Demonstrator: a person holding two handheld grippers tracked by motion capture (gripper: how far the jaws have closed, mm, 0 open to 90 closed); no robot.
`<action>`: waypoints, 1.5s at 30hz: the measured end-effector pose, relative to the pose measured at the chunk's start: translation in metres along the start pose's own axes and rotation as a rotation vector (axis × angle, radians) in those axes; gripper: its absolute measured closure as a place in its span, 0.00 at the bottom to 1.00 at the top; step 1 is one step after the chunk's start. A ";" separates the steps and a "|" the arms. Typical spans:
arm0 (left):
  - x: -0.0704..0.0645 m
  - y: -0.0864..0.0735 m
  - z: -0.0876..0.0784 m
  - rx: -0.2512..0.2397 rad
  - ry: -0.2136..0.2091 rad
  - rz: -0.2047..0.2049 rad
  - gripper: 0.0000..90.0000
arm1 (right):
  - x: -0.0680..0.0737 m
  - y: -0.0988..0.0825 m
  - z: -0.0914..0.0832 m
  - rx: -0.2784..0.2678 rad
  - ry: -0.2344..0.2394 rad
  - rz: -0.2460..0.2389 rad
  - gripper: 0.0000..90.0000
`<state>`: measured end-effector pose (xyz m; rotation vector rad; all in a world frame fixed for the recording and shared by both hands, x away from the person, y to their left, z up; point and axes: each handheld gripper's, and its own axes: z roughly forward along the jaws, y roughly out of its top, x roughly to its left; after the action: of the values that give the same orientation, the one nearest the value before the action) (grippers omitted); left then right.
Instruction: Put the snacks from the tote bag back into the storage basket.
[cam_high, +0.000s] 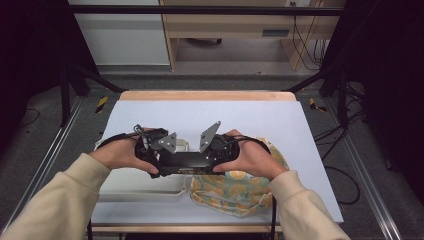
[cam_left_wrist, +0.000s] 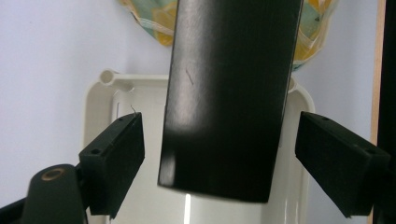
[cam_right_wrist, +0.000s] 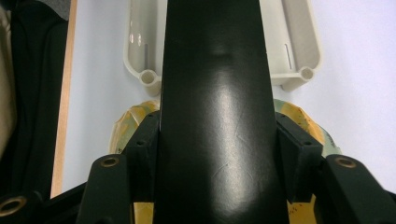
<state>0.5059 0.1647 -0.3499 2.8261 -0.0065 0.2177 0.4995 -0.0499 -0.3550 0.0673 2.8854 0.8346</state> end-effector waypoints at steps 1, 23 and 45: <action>0.000 0.001 0.002 0.009 0.000 0.007 0.19 | 0.000 0.001 0.001 0.000 0.002 -0.001 0.48; -0.001 0.006 0.009 0.051 -0.035 0.058 0.47 | 0.002 0.003 0.007 0.000 0.014 -0.010 0.47; -0.001 -0.019 -0.003 0.054 -0.004 0.034 0.48 | 0.016 -0.032 -0.037 -0.162 -0.146 0.171 0.08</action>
<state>0.5049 0.1837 -0.3530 2.8820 -0.0499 0.2224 0.4785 -0.0951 -0.3429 0.3472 2.6944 1.0433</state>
